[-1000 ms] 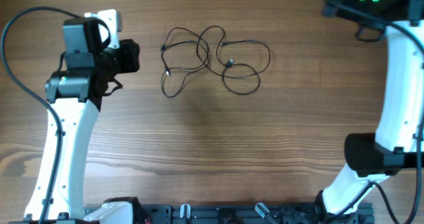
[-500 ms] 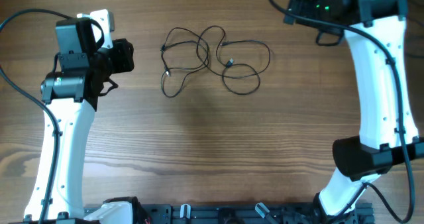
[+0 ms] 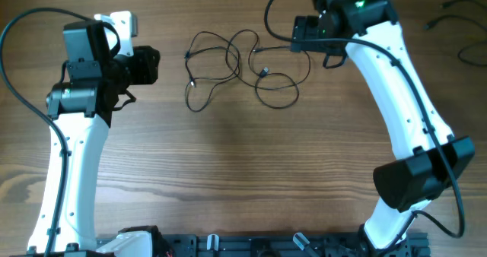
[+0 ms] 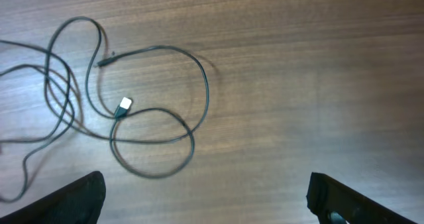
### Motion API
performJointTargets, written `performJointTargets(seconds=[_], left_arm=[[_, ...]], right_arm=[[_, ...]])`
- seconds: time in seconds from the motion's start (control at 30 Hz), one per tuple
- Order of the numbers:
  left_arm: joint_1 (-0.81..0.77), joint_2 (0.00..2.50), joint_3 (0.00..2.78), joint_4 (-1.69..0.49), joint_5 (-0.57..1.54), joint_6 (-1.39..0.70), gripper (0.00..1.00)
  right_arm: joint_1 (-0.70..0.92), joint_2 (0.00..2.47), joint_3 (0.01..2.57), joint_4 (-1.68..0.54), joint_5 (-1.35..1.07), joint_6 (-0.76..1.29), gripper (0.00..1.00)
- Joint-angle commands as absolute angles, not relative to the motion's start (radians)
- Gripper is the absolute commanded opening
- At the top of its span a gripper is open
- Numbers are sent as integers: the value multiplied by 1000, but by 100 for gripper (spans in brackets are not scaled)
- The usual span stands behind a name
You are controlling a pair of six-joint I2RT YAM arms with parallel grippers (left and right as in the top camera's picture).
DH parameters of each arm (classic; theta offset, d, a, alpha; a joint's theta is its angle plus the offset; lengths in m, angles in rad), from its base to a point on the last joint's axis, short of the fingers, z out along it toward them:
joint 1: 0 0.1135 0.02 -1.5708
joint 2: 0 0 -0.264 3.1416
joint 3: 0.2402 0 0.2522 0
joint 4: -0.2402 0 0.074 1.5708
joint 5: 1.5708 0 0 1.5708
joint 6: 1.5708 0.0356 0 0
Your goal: Untangle cables
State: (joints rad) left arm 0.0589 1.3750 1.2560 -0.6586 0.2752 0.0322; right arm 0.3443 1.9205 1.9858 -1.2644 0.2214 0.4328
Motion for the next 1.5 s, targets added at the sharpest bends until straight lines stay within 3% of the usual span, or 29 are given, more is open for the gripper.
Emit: performJointTargets(seconds=[0.0, 0.83, 1.23, 1.47], left_arm=[[65, 1369, 1261, -661, 419, 136, 46], [64, 1377, 1261, -690, 455, 176, 48], [63, 1377, 1261, -693, 483, 176, 48], [63, 1377, 1261, -698, 483, 176, 48]], right_arm=[[345, 1925, 1881, -1199, 225, 428, 100], [384, 1926, 1326, -644, 164, 749, 100], [390, 1933, 1230, -456, 164, 786, 99], [390, 1997, 1230, -390, 156, 789, 93]])
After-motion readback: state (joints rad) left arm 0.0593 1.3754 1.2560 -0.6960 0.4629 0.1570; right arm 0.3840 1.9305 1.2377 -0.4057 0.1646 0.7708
